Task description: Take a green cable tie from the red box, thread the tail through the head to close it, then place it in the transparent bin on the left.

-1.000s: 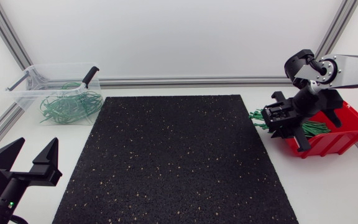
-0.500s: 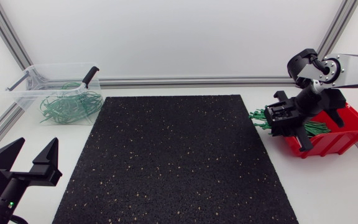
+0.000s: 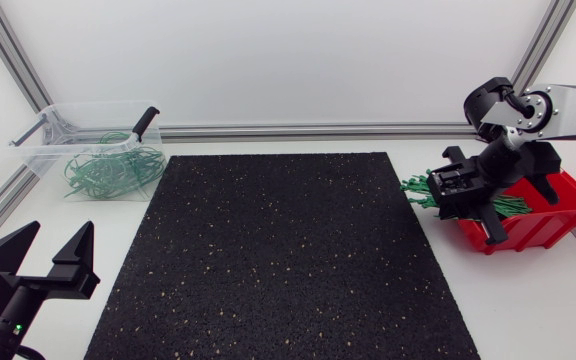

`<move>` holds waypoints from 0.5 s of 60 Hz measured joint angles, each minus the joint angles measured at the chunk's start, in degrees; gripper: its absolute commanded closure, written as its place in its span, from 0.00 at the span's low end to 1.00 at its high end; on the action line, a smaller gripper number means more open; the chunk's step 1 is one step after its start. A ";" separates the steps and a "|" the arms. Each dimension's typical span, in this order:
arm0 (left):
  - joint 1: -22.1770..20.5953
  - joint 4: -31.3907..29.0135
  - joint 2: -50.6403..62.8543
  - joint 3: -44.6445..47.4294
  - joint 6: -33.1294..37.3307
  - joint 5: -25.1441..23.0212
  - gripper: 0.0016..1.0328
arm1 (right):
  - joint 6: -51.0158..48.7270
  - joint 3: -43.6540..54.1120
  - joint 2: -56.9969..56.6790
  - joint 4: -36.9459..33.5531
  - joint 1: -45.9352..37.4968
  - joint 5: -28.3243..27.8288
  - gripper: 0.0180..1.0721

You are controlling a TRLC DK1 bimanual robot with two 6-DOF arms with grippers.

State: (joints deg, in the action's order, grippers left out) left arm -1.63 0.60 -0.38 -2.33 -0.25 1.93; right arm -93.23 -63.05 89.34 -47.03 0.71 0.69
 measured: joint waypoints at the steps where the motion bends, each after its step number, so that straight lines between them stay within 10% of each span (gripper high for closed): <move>1: 0.00 0.00 0.00 0.00 0.00 0.00 0.04 | 0.00 -0.04 -0.28 -0.35 0.00 0.00 0.95; 30: 0.00 0.00 0.00 0.00 0.00 0.02 0.04 | 2.95 -16.72 -8.79 -11.72 -0.02 -6.69 0.95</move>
State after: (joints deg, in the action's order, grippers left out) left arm -1.63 0.60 -0.38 -2.33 -0.25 1.96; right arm -90.28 -79.77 80.55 -58.74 0.69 -6.00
